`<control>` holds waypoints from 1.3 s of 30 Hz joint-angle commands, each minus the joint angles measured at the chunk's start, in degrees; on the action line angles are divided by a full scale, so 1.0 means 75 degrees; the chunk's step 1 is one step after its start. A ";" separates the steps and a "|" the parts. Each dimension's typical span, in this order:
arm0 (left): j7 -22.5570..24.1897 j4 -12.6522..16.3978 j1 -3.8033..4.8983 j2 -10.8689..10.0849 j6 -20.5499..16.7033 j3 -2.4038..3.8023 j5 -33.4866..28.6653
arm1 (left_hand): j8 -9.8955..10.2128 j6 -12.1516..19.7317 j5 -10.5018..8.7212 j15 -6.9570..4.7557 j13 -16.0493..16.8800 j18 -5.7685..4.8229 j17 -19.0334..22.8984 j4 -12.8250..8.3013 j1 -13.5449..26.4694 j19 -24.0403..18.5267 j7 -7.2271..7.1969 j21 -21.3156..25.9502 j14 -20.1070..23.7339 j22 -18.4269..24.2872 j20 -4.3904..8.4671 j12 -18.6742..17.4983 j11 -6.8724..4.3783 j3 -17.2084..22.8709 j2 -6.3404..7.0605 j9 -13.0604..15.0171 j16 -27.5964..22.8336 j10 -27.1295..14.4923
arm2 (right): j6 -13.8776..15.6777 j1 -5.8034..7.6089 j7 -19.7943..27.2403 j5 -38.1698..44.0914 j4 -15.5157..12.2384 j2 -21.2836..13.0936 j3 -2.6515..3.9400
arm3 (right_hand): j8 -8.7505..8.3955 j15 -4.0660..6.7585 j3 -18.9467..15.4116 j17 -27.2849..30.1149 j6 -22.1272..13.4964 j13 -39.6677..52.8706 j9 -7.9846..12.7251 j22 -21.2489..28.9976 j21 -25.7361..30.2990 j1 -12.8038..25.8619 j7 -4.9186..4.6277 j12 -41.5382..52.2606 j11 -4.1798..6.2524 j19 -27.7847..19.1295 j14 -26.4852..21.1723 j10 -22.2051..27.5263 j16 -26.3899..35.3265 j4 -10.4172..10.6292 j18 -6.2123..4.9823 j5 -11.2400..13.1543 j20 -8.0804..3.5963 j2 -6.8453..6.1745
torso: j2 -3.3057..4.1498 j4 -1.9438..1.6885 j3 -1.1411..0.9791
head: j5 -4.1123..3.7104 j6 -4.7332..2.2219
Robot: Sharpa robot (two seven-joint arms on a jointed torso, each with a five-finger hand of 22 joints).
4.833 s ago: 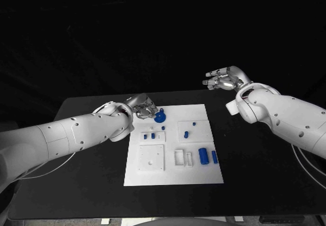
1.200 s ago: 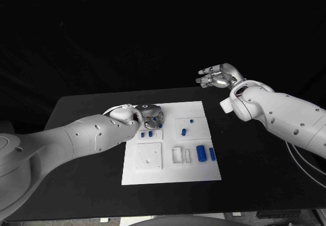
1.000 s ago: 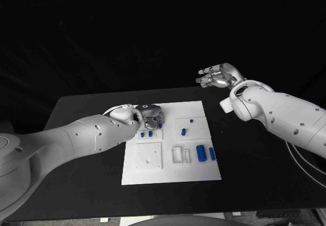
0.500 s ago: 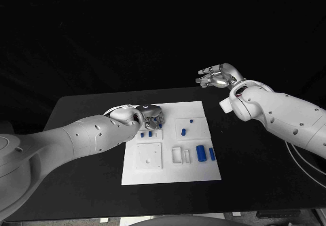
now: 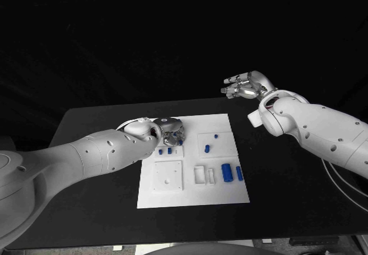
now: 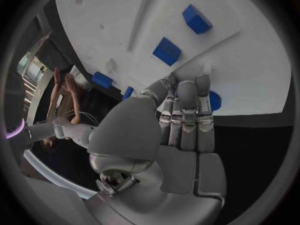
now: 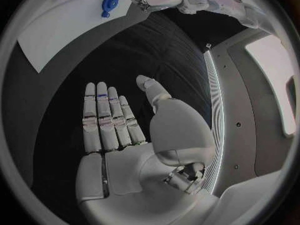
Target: Assemble the parts on the task board
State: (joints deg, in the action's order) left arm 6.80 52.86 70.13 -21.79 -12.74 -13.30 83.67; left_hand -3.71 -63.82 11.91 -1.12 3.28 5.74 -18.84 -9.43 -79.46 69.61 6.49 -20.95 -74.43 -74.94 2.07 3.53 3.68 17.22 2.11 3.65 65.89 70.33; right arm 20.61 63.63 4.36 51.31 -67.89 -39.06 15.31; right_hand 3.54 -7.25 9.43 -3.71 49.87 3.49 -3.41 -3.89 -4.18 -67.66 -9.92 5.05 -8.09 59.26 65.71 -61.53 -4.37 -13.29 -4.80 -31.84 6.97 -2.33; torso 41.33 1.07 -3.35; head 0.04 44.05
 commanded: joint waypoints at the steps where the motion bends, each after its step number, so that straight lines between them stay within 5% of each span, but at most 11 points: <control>1: -0.0024 -0.0006 -0.0027 0.0019 0.0315 -0.0014 -0.0011 | 0.0021 -0.0068 -0.0053 -0.0053 0.0010 0.0076 0.0018 -0.0013 -0.0002 0.0001 -0.0010 -0.0047 -0.0043 -0.0161 0.0064 -0.0029 -0.0008 -0.0083 -0.0109 0.0007 -0.0057 0.0079 | -0.0069 0.0001 0.0066 0.0012 0.0002 0.0011 0.0006 | -0.0031 0.0015 0.0029 0.0010 0.0016 -0.0013 0.0010 0.0009 0.0024 0.0031 0.0015 0.0012 -0.0006 -0.0048 -0.0049 0.0041 0.0025 0.0005 -0.0027 -0.0032 0.0013 -0.0064 | 0.0001 0.0006 -0.0004 | 0.0008 0.0000; 12: 0.0060 -0.0006 -0.0027 -0.0022 0.0073 -0.0010 -0.0419 | 0.0017 -0.0317 -0.0103 -0.0126 0.0013 0.0017 -0.0010 0.0017 -0.0017 0.0086 -0.0078 -0.0073 -0.0198 -0.0136 0.0133 -0.0026 -0.0099 -0.0333 -0.0308 0.0015 -0.0095 0.0291 | -0.0082 0.0001 0.0059 0.0012 0.0016 0.0023 0.0006 | -0.0030 0.0015 0.0043 0.0010 0.0028 -0.0012 0.0009 0.0009 0.0024 0.0043 0.0018 0.0011 -0.0004 -0.0048 -0.0051 0.0039 0.0026 0.0009 -0.0026 -0.0028 0.0014 -0.0058 | 0.0000 0.0007 -0.0002 | -0.0008 0.0001; 24: 0.0102 0.0057 -0.0025 -0.0123 -0.0193 0.0039 -0.0963 | 0.0015 -0.0363 -0.0112 -0.0142 0.0013 0.0002 -0.0050 0.0005 -0.0006 0.0147 -0.0093 -0.0033 -0.0272 -0.0134 0.0151 -0.0026 -0.0116 -0.0420 -0.0335 0.0016 -0.0108 0.0323 | -0.0087 0.0001 0.0054 0.0013 0.0019 0.0014 0.0006 | -0.0029 0.0016 0.0062 0.0010 0.0038 -0.0013 0.0008 0.0009 0.0024 0.0035 0.0019 0.0010 -0.0002 -0.0050 -0.0051 0.0038 0.0025 -0.0004 -0.0026 -0.0031 0.0013 -0.0056 | -0.0001 -0.0012 0.0002 | 0.0000 -0.0017; 39: 0.0008 0.0215 -0.0009 -0.0322 -0.0158 0.0451 -0.1516 | 0.0017 -0.0331 -0.0120 -0.0139 0.0013 -0.0011 -0.0065 0.0020 0.0047 0.0176 -0.0096 0.0044 -0.0282 -0.0120 0.0149 -0.0027 -0.0108 -0.0474 -0.0308 0.0014 -0.0169 0.0287 | -0.0083 0.0004 0.0042 0.0013 0.0012 -0.0031 0.0006 | -0.0029 0.0016 0.0062 0.0010 0.0038 -0.0013 0.0008 0.0009 0.0024 0.0035 0.0019 0.0010 -0.0002 -0.0050 -0.0051 0.0038 0.0025 -0.0004 -0.0026 -0.0031 0.0013 -0.0056 | -0.0003 -0.0018 0.0000 | 0.0057 -0.0043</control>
State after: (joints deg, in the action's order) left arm 6.85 54.27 70.02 -24.18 -13.77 -9.97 74.43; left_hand -3.59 -66.31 11.24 -2.05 3.32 5.24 -19.28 -9.28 -79.56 70.74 5.83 -20.92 -76.17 -74.91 3.18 3.54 2.85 14.05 -0.05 3.79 64.90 72.39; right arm 20.54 63.65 4.31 51.32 -67.72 -39.25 15.31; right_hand 3.54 -7.25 9.43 -3.72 49.87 3.49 -3.41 -3.89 -4.18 -67.66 -9.92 5.05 -8.09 59.26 65.71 -61.53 -4.37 -13.29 -4.81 -31.83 6.97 -2.33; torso 41.31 0.96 -3.35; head 0.38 43.74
